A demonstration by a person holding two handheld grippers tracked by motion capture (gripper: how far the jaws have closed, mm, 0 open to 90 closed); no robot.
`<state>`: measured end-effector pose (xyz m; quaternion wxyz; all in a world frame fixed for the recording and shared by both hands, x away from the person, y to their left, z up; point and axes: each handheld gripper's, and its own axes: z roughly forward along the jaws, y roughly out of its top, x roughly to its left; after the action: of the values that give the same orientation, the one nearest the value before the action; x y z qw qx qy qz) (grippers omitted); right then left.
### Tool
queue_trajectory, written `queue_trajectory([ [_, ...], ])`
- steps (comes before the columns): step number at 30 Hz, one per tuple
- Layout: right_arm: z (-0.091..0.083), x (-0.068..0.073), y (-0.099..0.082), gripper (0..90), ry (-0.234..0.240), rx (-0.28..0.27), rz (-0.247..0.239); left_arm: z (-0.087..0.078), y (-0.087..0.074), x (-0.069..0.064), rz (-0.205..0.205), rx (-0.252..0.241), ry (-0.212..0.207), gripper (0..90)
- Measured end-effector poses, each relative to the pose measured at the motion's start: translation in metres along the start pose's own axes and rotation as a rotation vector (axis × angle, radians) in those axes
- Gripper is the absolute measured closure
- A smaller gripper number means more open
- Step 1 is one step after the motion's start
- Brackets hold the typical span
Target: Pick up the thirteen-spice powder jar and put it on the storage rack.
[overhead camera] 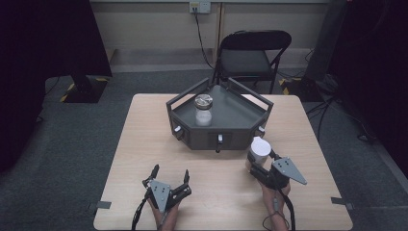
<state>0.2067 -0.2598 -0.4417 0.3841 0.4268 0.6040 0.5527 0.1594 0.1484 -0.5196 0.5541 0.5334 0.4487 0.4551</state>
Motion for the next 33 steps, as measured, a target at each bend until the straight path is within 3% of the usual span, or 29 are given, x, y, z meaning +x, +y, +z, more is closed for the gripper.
queue_trajectory([
  [9, 0.002, -0.006, 0.015, 29.7, 0.055, -0.017, 0.007, 0.000, 0.000, 0.000, 0.000, 0.000, 0.000, 0.0],
  [20, 0.009, -0.012, 0.046, 29.7, 0.112, -0.034, -0.046, 0.000, 0.000, 0.000, 0.000, 0.001, 0.001, 0.1],
  [27, 0.023, -0.017, 0.070, 29.7, 0.131, -0.050, -0.071, 0.000, 0.000, 0.000, 0.000, 0.000, 0.000, 0.0],
  [33, 0.038, -0.023, 0.089, 29.7, 0.148, -0.063, -0.050, 0.000, 0.000, 0.000, 0.000, 0.001, 0.000, 0.0],
])
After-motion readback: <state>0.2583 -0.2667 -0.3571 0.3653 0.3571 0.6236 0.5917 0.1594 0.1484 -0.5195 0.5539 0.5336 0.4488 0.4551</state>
